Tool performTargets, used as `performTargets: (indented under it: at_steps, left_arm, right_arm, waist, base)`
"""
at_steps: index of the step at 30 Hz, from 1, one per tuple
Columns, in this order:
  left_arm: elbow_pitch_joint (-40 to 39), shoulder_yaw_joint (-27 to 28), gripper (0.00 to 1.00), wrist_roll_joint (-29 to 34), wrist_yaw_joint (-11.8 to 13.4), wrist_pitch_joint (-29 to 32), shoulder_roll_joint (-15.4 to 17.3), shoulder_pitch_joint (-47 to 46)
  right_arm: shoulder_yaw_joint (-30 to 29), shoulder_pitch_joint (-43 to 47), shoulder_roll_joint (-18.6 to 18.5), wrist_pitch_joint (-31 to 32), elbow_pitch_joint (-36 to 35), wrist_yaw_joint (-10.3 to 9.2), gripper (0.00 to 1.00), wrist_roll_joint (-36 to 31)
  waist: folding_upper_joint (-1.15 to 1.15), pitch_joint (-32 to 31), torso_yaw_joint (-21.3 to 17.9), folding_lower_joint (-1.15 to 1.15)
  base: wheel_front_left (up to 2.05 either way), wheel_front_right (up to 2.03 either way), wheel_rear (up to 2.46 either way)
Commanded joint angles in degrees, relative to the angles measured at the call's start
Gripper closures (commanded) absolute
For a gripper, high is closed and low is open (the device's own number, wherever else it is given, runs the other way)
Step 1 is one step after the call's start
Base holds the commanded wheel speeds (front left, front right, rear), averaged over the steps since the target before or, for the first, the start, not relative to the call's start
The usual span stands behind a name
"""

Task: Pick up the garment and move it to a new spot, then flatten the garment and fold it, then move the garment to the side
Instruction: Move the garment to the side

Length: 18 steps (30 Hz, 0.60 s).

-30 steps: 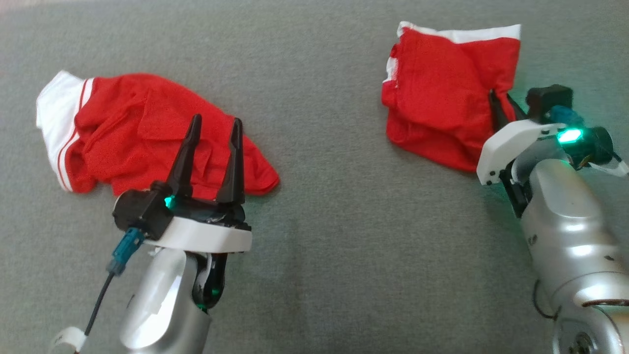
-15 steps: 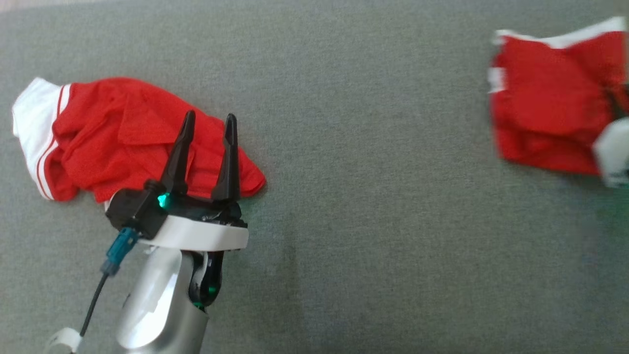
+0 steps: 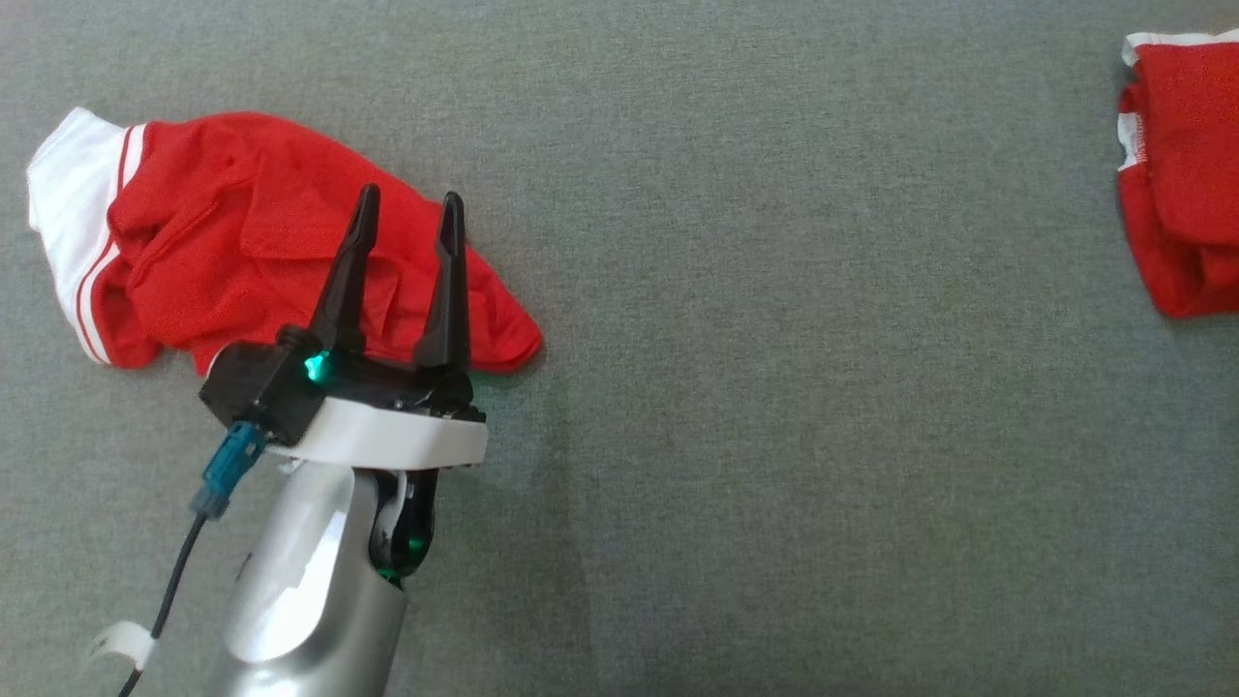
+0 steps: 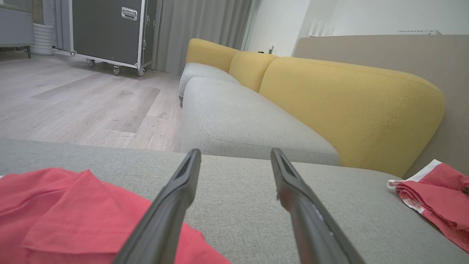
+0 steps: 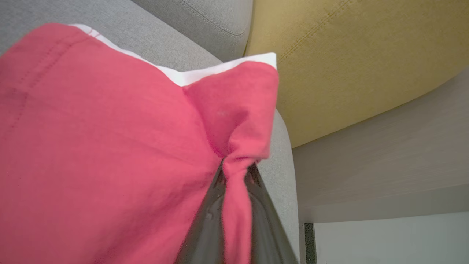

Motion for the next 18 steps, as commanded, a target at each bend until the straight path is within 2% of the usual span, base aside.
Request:
performTargets:
  at_steps: [1,5,6,7,12,18]
  left_arm:
    - [-1.64,1.99,0.00,0.18,-0.33,-0.29,0.51,-1.55]
    - [-1.50,2.26,0.00,0.31,-0.41,-0.29,0.51,-1.55]
    - [-1.47,2.38,0.00,0.33,-0.43,-0.29,0.51,-1.50]
    - [-1.42,2.53,0.00,0.32,-0.44,-0.29,0.51,-1.40]
    - [-1.06,3.24,0.00,0.29,-0.46,-0.29,0.51,-0.61]
    - [-1.57,4.67,0.00,0.46,-0.32,-0.29,0.51,0.61]
  right_arm:
    - [-0.24,0.87,-1.97,0.26,-1.94,-0.05,1.00,-0.67]
    - [-1.93,1.51,-2.07,0.71,-2.91,-0.05,1.00,-1.14]
    - [-2.50,1.59,-1.98,0.71,-3.29,-0.05,0.71,-1.23]
    - [-3.26,1.70,-1.83,1.06,-3.54,-0.05,0.00,-1.29]
    - [-7.15,2.36,0.74,2.36,-5.03,-0.05,0.00,-0.98]
    - [-10.64,2.88,4.89,0.48,-7.67,-0.05,0.00,-0.20]
  waist:
    - [0.00,0.01,0.08,0.00]
    - [0.00,-0.12,0.15,0.00]
    - [0.00,-0.25,0.07,0.00]
    - [0.00,-0.47,-0.04,0.00]
    - [0.00,-2.66,-1.13,0.00]
    - [0.00,-6.17,-2.71,0.00]
  base:
    - [0.00,0.00,0.00]
    - [0.00,0.00,0.00]
    - [0.00,0.00,0.00]
    - [0.00,0.00,0.00]
    - [0.00,0.00,0.00]
    - [0.00,0.00,0.00]
